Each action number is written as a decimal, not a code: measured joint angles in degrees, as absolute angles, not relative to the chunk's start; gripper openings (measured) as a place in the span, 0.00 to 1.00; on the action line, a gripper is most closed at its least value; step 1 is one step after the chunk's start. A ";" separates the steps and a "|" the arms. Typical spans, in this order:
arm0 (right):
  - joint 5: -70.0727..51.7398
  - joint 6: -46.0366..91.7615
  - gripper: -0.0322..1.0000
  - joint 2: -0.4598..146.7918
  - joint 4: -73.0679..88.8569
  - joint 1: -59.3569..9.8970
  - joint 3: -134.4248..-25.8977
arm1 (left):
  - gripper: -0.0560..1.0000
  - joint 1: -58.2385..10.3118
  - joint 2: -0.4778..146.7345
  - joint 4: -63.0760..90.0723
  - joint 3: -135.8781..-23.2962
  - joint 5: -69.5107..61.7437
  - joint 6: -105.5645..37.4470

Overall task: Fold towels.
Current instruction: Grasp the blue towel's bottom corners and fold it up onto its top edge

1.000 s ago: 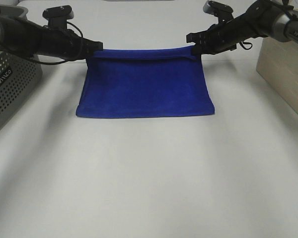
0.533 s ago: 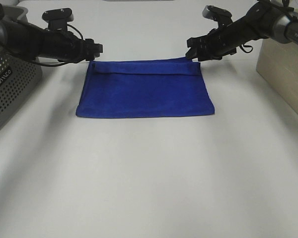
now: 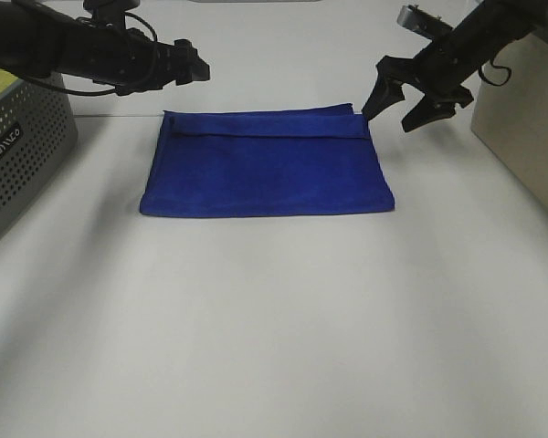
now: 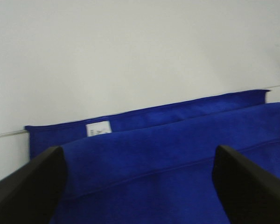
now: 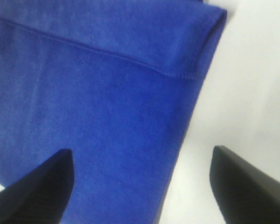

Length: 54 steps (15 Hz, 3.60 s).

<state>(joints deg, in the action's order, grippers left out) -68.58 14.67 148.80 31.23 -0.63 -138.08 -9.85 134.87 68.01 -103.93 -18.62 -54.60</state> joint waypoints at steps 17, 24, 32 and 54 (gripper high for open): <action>-70.02 17.53 0.75 141.00 36.04 -0.92 -108.69 | 0.76 -8.71 137.91 28.93 -104.39 -49.05 -0.46; -62.34 17.59 0.41 140.89 34.09 -4.41 -108.40 | 0.39 -11.34 139.06 30.77 -104.68 -47.56 -0.46; -69.04 16.90 0.05 140.89 32.14 -4.30 -108.29 | 0.09 -11.34 139.11 27.62 -104.62 -54.60 -0.34; -66.18 18.45 0.05 129.26 34.32 -4.41 -102.50 | 0.09 -9.97 123.70 25.73 -93.91 -51.22 5.67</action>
